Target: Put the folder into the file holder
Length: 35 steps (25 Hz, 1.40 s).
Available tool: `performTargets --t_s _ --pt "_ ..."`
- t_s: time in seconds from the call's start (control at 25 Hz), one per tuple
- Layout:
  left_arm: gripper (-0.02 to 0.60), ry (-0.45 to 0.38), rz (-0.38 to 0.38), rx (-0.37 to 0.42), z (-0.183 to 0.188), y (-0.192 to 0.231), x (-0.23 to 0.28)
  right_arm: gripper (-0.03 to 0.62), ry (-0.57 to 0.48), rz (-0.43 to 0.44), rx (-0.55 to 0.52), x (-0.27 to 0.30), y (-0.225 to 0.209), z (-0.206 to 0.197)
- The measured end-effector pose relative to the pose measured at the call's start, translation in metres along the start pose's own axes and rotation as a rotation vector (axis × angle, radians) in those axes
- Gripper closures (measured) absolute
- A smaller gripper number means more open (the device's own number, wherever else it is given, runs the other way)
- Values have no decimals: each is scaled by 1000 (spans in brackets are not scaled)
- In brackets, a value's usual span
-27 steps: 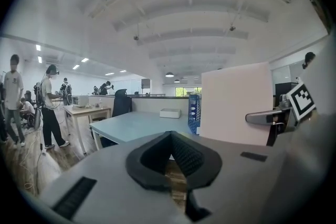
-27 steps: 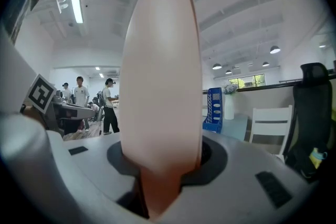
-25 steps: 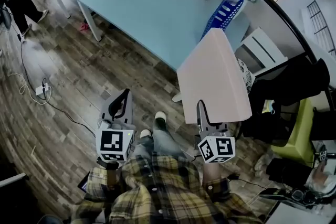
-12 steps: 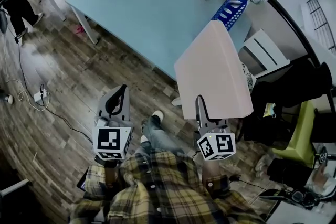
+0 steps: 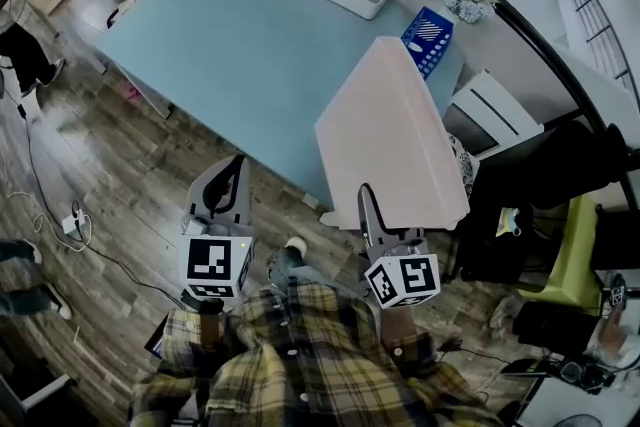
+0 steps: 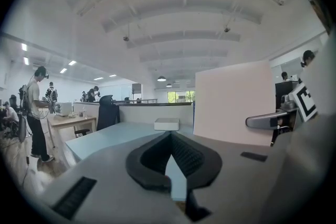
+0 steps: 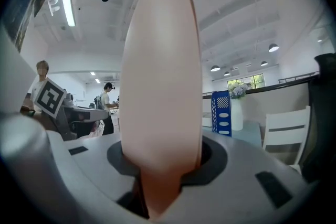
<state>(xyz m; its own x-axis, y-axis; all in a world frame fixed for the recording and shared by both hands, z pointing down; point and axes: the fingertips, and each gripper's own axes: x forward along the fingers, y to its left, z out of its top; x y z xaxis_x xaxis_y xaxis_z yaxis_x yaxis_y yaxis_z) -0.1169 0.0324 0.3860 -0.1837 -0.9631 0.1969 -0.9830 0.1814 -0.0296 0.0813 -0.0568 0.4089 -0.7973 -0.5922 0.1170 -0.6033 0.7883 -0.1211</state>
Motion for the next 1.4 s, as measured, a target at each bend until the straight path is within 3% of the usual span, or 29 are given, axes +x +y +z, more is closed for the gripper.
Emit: performTargets --t_s 0.64,0.92,1.4 --pt "589 -5 -97 33 13 -4 73 436 -14 -87 23 35 -37 9" --pt "589 -3 -210 46 18 -4 111 436 -10 -168 44 52 -45 10" --pt "589 -5 -493 90 36 17 195 436 -26 -355 66 114 -27 21"
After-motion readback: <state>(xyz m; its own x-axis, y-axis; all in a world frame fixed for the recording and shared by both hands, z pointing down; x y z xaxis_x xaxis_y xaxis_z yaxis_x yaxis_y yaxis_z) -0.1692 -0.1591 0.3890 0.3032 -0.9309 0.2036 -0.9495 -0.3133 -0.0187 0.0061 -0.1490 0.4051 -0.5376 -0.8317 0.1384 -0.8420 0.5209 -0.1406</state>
